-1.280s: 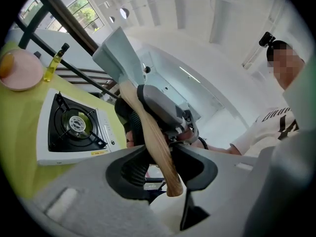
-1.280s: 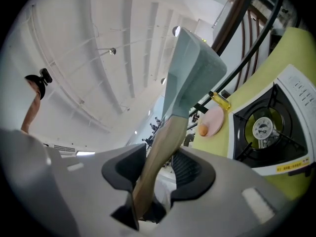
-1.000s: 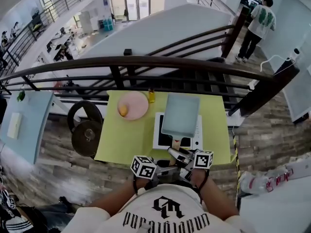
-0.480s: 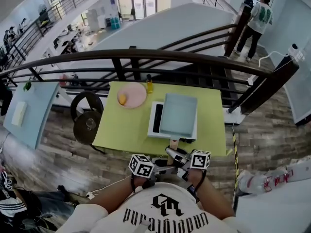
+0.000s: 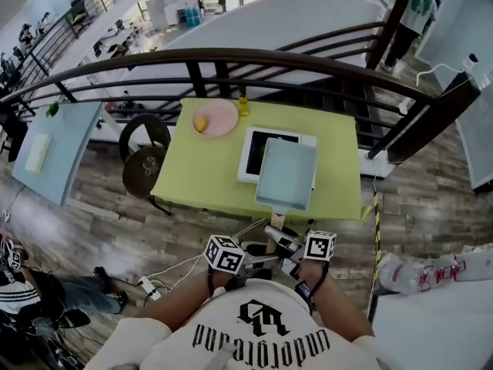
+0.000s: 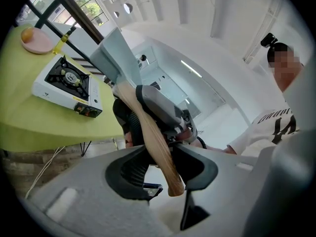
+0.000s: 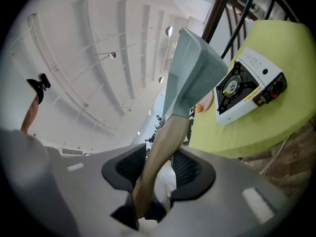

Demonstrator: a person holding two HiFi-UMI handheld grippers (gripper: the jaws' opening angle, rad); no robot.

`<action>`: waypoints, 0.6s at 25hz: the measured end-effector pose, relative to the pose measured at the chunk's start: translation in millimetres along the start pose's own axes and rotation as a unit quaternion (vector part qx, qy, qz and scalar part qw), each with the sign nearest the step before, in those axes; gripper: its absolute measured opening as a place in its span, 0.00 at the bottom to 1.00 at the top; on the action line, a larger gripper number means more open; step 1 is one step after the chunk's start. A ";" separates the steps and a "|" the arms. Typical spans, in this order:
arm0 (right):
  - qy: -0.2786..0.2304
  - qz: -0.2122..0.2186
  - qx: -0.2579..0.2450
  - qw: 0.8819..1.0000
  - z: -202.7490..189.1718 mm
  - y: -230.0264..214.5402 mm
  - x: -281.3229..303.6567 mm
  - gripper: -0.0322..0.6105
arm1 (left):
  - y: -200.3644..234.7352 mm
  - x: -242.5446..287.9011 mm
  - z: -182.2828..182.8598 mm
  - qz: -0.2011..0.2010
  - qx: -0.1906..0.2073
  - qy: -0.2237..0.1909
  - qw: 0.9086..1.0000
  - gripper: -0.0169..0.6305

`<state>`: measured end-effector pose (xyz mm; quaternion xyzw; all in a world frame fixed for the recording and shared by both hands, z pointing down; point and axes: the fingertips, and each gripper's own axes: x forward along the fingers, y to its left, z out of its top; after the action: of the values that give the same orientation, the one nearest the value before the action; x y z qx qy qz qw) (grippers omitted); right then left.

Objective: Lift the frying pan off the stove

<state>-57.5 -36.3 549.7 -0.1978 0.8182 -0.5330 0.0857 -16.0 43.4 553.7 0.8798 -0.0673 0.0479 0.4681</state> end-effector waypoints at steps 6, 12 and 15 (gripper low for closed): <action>-0.018 -0.004 -0.002 1.000 -24.3 17.3 4.8 0.30 | -15.0 -22.3 -20.0 -0.014 0.010 0.010 1.000 0.29; -0.043 -0.006 -0.005 0.999 -54.1 47.5 24.0 0.30 | -32.4 -63.2 -38.3 -0.034 0.027 0.025 0.999 0.29; -0.056 -0.017 -0.011 0.998 -75.7 64.5 43.9 0.30 | -38.3 -96.9 -51.9 -0.043 0.034 0.035 0.998 0.29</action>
<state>-139.0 31.7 526.0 -0.2420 0.8147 -0.5132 0.1197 -106.3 114.8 537.0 0.8952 -0.0115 0.0608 0.4414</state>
